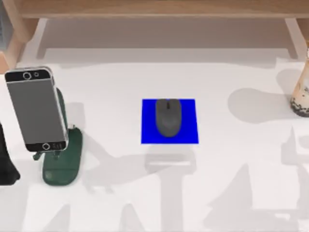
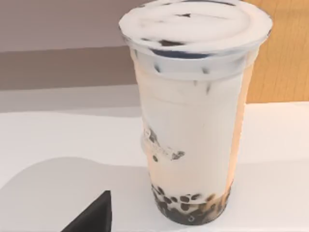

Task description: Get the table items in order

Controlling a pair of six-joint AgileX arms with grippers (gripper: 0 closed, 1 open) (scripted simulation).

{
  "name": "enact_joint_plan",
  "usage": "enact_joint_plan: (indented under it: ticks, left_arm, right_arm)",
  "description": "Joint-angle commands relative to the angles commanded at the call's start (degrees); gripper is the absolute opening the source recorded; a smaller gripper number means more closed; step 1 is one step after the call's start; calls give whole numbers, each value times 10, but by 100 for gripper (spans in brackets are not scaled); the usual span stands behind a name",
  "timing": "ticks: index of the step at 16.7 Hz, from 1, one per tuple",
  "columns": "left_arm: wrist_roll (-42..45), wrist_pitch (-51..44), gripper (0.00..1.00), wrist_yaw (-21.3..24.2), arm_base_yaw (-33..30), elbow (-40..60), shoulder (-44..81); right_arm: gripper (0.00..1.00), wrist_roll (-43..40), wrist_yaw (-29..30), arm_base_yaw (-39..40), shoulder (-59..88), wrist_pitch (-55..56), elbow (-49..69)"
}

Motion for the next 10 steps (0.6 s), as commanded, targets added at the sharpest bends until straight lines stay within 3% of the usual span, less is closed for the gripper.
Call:
enact_joint_plan:
  ticks: [6,10]
  left_arm:
    - [0,0,100,0,0,0,0]
    - [0,0,100,0,0,0,0]
  right_arm:
    - [100,-10,15,6,357,268,93]
    - [100,-23,27,16,520,400,158]
